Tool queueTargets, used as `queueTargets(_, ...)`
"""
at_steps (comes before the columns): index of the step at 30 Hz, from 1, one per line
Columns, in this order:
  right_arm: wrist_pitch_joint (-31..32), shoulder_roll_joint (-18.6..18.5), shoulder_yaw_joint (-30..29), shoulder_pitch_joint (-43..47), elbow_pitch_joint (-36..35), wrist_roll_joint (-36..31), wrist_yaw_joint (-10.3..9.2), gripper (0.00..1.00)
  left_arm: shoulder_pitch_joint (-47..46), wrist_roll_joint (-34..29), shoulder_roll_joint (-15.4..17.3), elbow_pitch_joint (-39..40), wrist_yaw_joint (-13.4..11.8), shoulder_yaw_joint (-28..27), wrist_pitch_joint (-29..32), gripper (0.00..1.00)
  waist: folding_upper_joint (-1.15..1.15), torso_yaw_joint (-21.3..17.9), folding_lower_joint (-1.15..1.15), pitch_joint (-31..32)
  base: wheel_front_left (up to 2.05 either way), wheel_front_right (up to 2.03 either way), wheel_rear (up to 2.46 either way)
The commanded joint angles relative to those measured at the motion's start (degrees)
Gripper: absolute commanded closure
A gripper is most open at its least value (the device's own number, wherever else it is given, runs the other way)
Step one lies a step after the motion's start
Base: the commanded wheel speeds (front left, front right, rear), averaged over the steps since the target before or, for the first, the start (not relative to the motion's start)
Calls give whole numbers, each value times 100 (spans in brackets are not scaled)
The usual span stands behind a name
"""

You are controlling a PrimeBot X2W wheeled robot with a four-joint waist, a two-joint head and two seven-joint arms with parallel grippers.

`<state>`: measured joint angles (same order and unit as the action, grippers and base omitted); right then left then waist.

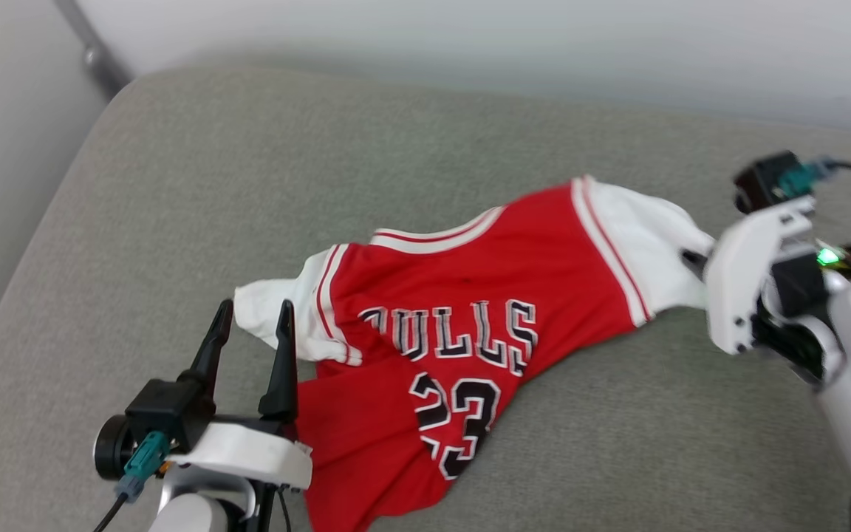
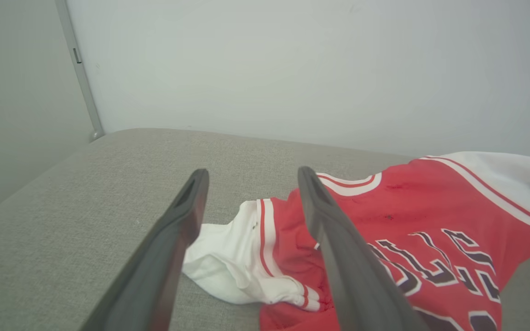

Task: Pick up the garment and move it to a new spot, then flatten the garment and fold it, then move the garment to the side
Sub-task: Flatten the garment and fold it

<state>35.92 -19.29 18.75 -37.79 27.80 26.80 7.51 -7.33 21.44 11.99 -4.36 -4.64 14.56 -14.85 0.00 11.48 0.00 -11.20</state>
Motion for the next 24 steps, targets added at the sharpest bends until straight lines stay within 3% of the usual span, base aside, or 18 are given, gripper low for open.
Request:
queueTargets(1,22,-151,-123,327,-231,-10,-4,100,114,33,42,22,-58,-38,13,0,0,-284,0,298,0,0,0)
queueTargets(6,204,-440,-938,1459,-922,-152,-4,100,390,89,123,175,-154,-93,140,0,0,-529,0,507,0,0,0)
queueTargets(12,134,-137,-2129,2805,-1073,-502,-3,100,602,140,203,314,-235,-118,306,0,0,-665,0,626,0,0,0)
queueTargets(13,62,-11,-2265,2973,-1016,-533,-4,94,631,139,213,326,-248,-124,327,0,0,-682,0,644,0,0,0)
queueTargets(14,-55,102,-2378,3119,-951,-600,-3,63,662,157,227,335,-250,-130,350,0,0,-703,0,657,0,0,0)
queueTargets(15,-179,204,-2473,3225,-893,-647,-3,11,690,180,236,338,-260,-140,364,0,0,-720,0,675,0,0,0)
queueTargets(16,-312,300,-2565,3281,-862,-665,-4,0,722,188,248,336,-273,-144,390,0,0,-737,0,698,0,0,0)
queueTargets(24,-1878,818,-3008,3662,-1294,-1052,-3,0,982,298,341,278,-359,-227,545,0,0,-853,0,998,0,0,0)
